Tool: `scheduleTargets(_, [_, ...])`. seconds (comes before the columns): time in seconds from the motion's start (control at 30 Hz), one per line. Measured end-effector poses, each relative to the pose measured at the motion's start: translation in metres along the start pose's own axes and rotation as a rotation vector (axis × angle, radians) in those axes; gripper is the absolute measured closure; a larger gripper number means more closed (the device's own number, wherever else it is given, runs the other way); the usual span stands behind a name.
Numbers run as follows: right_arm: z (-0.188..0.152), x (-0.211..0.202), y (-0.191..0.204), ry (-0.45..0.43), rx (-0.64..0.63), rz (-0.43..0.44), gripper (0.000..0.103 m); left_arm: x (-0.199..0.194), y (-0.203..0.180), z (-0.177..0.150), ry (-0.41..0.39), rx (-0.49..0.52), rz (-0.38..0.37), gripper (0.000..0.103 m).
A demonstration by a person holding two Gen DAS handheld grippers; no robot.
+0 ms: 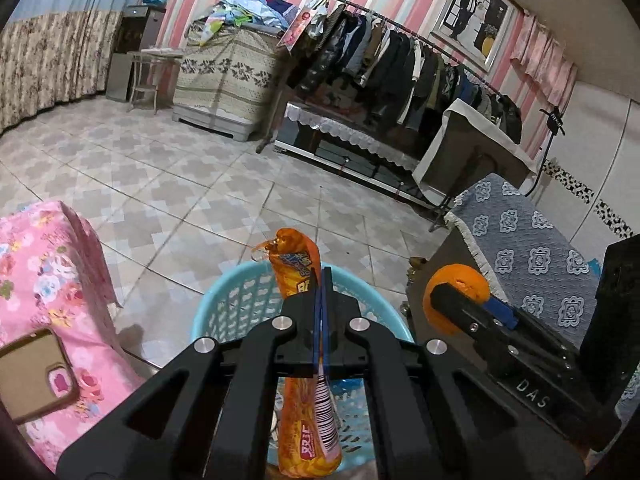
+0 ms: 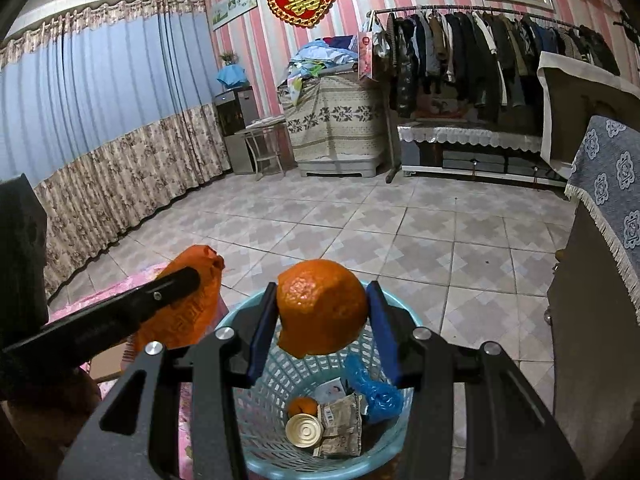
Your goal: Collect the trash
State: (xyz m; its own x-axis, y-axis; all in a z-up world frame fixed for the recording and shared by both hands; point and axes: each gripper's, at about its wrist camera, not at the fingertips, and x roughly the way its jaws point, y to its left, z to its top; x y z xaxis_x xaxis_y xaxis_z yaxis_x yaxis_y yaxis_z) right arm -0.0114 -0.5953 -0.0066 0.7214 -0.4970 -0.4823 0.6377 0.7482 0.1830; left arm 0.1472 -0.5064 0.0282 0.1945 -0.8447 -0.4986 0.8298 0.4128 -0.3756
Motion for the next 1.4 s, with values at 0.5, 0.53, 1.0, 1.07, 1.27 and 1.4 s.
scheduleTargets(0.5, [0.005, -0.006, 0.000, -0.022, 0.021, 0.000, 0.046, 0.005, -0.002, 0.000, 0.000, 0.006, 0.018, 0.036])
scheduleTargets(0.53, [0.005, -0.006, 0.000, -0.025, 0.022, 0.002, 0.046, 0.003, -0.003, 0.000, -0.007, 0.008, 0.028, 0.034])
scheduleTargets(1.0, [0.014, -0.051, 0.071, -0.107, -0.049, 0.135, 0.029, -0.203, 0.079, -0.028, -0.193, 0.094, 0.608, 0.005])
scheduleTargets(1.07, [-0.003, -0.062, 0.118, -0.087, -0.103, 0.208, 0.019, -0.265, 0.096, -0.054, -0.239, 0.085, 0.735, 0.005])
scheduleTargets(1.27, [-0.145, -0.109, 0.234, 0.101, -0.215, 0.508, 0.013, -0.402, 0.119, -0.170, -0.280, -0.014, 0.958, 0.005])
scheduleTargets(1.4, [-0.193, -0.166, 0.269, -0.027, -0.430, 0.612, 0.013, -0.438, 0.118, -0.230, -0.286, -0.090, 1.039, 0.005])
